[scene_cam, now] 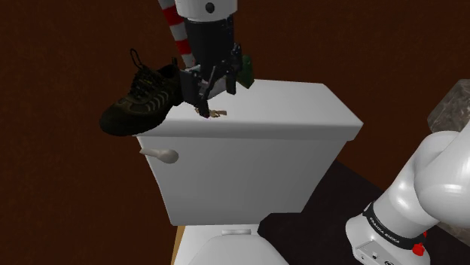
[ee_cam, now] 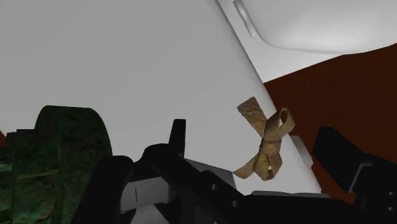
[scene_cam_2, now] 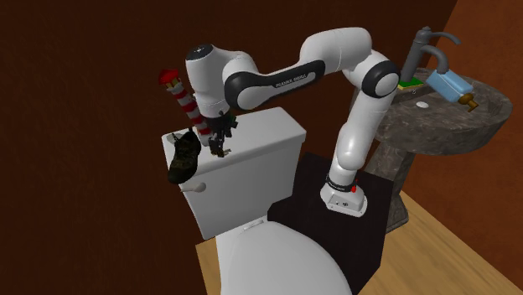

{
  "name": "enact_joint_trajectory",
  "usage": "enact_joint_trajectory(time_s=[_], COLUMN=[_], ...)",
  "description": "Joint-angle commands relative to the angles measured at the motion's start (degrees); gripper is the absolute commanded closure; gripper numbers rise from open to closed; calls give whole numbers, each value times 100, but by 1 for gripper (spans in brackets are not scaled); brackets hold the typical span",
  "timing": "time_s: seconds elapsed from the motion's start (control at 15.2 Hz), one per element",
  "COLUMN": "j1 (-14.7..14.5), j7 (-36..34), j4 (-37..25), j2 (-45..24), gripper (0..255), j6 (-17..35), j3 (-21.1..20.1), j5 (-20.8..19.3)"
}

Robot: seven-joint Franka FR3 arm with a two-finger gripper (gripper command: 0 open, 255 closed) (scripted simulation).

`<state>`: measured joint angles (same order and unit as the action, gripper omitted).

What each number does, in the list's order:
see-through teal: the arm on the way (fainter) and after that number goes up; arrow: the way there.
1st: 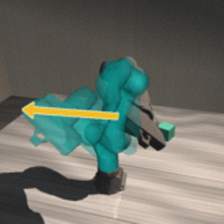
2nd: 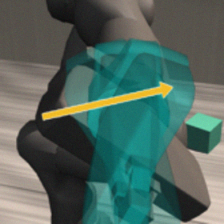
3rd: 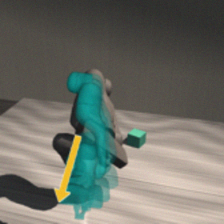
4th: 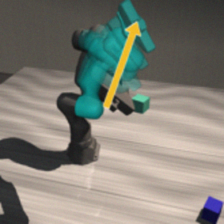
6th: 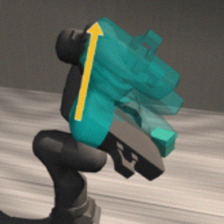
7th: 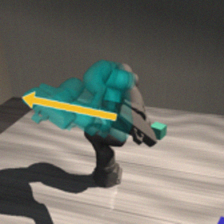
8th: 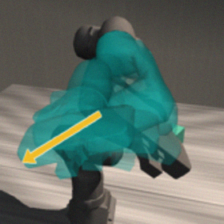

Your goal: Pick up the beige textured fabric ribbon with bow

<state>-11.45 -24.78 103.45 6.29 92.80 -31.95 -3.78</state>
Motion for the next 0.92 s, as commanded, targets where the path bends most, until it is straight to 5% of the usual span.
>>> enact_joint_trajectory(time_s=[0.0, 0.07, 0.13, 0.86], j1=[-5, -5, 4, 26], j7=[18, 18, 42, 30], j4=[155, 155, 178, -8], j2=[-89, -89, -73, -97], gripper=[0, 0, 255, 255], j6=[192, 192, 203, 37], j3=[-5, -5, 8, -33], j5=[25, 25, 30, 24])
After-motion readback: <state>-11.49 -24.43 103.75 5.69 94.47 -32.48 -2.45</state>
